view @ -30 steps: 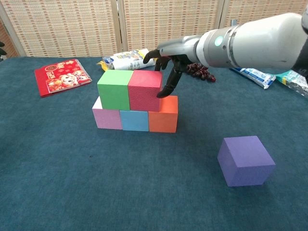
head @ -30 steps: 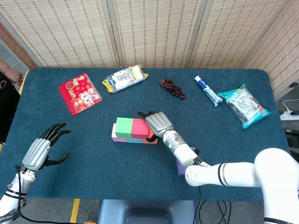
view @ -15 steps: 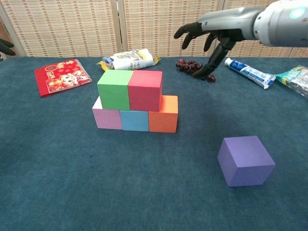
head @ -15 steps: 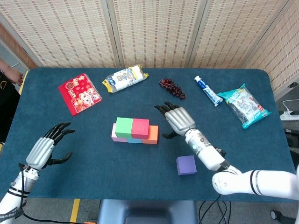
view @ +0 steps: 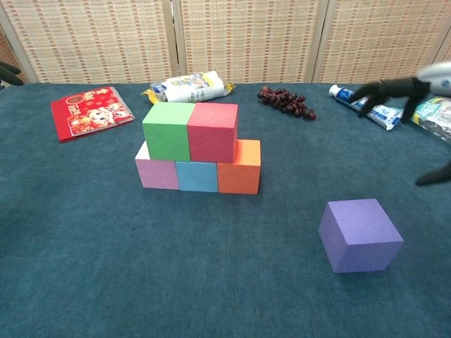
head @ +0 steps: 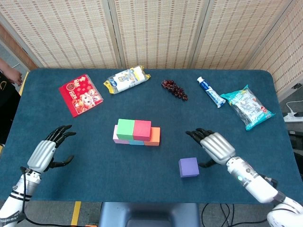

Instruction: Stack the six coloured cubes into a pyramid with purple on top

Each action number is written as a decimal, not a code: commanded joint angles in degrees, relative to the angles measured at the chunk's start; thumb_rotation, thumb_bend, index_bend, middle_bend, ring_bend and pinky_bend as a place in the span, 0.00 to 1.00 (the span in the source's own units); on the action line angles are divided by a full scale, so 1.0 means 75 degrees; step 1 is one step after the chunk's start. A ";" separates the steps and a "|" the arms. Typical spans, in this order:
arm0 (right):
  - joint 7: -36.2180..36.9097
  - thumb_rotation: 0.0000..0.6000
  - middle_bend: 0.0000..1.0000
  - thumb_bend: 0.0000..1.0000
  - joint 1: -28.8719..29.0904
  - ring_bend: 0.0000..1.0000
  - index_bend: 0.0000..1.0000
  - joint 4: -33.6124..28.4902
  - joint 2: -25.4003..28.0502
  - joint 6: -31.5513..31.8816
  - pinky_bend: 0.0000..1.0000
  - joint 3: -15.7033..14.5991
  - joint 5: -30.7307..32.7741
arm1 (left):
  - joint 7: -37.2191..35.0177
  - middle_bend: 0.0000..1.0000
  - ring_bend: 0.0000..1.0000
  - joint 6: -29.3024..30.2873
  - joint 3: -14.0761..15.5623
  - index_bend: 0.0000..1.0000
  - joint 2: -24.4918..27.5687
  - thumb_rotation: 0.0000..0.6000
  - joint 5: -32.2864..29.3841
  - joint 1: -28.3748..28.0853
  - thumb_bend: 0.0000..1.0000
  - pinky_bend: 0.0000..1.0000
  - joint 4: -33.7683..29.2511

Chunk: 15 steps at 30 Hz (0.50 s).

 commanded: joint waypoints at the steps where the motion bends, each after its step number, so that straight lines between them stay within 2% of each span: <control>1: 0.0277 1.00 0.25 0.13 -0.0539 0.21 0.13 0.0416 -0.0142 0.0157 0.38 -0.0393 -0.0407 | 0.0045 0.06 0.00 -0.0021 0.0011 0.19 -0.0028 1.00 -0.0018 0.0007 0.32 0.13 -0.0022; 8: 0.0122 1.00 0.25 0.11 -0.0902 0.21 0.14 0.1288 -0.1039 0.0030 0.38 -0.0334 -0.0457 | 0.0115 0.06 0.00 -0.0070 0.0007 0.19 -0.0072 1.00 -0.0052 -0.0002 0.32 0.13 -0.0072; 15: 0.0026 1.00 0.25 0.11 -0.0954 0.21 0.19 0.1560 -0.1554 -0.0108 0.39 -0.0214 -0.0608 | 0.0101 0.06 0.00 -0.0041 -0.0011 0.19 -0.0040 1.00 -0.0046 0.0008 0.32 0.13 -0.0097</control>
